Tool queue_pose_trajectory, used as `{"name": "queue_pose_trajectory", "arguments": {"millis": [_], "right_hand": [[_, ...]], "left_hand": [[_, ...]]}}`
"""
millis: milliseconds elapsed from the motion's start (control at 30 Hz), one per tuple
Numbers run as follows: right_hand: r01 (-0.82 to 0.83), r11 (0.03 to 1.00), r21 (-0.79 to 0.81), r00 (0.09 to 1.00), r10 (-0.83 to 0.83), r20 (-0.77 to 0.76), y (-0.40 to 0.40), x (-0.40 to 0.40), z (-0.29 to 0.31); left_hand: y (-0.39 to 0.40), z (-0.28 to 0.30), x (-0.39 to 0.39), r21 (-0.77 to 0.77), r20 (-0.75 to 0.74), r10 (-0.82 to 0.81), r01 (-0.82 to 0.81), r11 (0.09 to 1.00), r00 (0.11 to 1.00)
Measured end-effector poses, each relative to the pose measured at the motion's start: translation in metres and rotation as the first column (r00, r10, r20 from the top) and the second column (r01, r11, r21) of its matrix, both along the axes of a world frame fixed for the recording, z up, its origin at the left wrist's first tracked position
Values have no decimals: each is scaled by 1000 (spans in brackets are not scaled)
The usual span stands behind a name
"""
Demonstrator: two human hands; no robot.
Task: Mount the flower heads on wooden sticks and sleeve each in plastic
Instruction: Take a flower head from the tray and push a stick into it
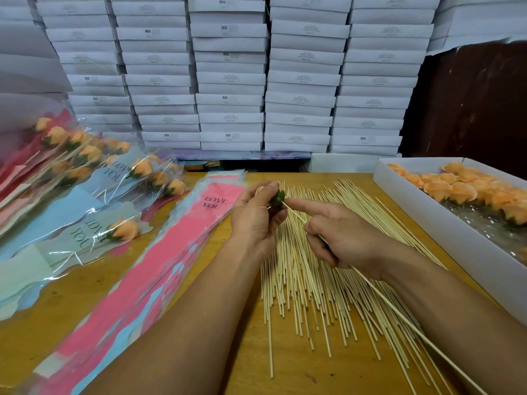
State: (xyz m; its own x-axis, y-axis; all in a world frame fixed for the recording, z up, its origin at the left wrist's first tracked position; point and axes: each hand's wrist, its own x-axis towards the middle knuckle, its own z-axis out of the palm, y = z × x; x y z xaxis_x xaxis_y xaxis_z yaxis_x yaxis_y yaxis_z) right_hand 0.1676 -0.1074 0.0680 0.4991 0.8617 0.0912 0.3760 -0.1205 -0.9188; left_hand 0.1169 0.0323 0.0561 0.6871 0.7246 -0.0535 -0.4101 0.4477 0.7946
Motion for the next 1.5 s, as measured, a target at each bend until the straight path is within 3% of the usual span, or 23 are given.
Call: {"name": "queue_pose_trajectory", "arguments": {"millis": [400,567,667,767,867,933,1133,1500], "right_hand": [[22,999,-39,998,-20,53,3,1,-4],[15,1000,-4,1000,-15,-20,1,5,-1],[106,993,51,988,-99,-121,-2,10,0],[166,984,65,975,-154,-162,-2,14,-1],[190,980,52,970,-179,-162,-1,20,-3],[195,979,53,969,-183,-167,-1,23,-5],[206,978,19,969,-202,-140,1,28,-11],[204,979,12,969,-201,-142,0,29,-11]], "left_hand": [[-2,-3,-2,101,-22,-6,8,995,1000],[-2,-6,3,207,-108,69,-45,977,992],[3,-11,4,492,-334,243,-52,869,911],[18,-7,3,747,-544,400,208,632,738],[41,7,1,769,-628,554,541,340,546],[59,12,-9,712,-619,640,669,212,456],[106,-6,-35,546,-591,759,829,125,274],[112,-16,-34,559,-542,782,827,63,307]]}}
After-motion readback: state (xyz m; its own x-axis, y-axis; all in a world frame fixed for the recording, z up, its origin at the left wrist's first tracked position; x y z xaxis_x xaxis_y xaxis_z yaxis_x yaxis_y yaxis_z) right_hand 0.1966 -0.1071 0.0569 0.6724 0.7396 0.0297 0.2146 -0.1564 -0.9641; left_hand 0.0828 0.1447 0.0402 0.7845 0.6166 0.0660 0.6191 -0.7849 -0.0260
